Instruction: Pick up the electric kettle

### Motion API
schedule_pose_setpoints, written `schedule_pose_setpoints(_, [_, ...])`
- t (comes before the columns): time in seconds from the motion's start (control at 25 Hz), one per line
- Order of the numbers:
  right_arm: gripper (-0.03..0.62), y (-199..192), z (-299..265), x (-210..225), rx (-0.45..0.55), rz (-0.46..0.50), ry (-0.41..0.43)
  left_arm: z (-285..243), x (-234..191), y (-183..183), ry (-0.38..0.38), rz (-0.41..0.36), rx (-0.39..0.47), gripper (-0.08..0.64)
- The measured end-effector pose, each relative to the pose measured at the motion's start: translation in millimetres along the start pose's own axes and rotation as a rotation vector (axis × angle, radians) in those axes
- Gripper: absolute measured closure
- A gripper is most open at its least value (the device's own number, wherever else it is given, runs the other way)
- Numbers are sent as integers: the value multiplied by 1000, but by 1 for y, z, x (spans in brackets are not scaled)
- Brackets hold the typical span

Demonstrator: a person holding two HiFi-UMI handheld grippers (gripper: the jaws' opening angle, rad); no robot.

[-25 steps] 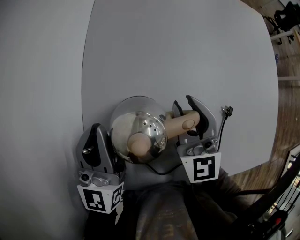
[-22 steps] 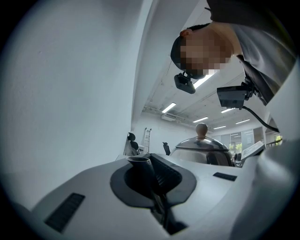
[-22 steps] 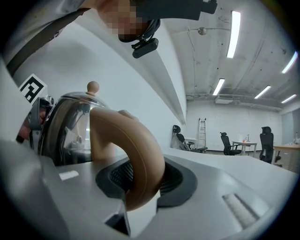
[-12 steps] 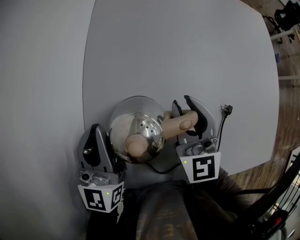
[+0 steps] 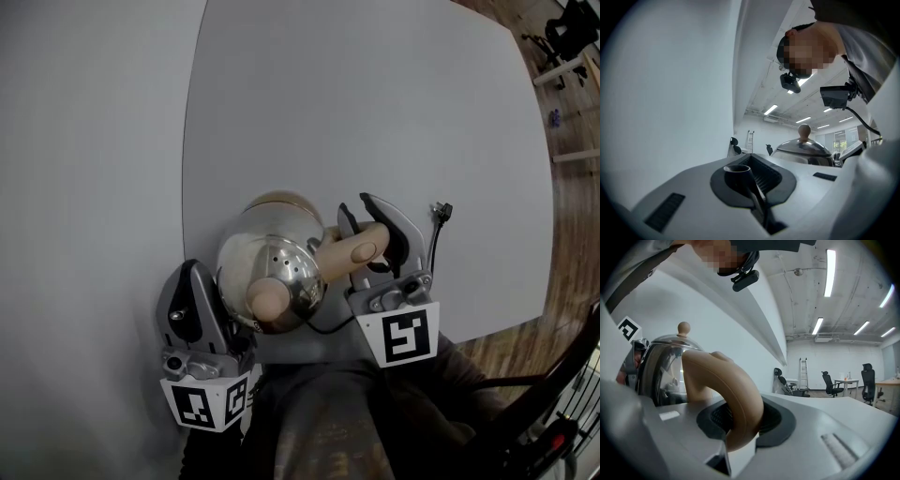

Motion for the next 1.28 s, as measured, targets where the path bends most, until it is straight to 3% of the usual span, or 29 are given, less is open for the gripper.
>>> schedule_pose_setpoints(0.32, [499,9,-4,6,81,-7,-7,-5,3,5,28,16,18,561])
schedule_pose_setpoints(0.44, [499,-11,-5,-2,-15,-35,35,2,1,-1,59,3,41,561])
schedule_pose_setpoints(0.84, [499,2,-2,2,49,51,2,-3,2,-4,-30,36,95,561])
schedule_pose_setpoints(1.28, [500,6,-2,2,28,34,4,-1,2,1,-50,47,130,561])
Point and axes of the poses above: the fingertips, and each gripper's own axes: z backward along the fingers, x to its right, y out of its top, the point moved 8 cm from there along z, backward along the fingers, and after that the axes turned 10 degrees about -y, right-handed, at the moved point
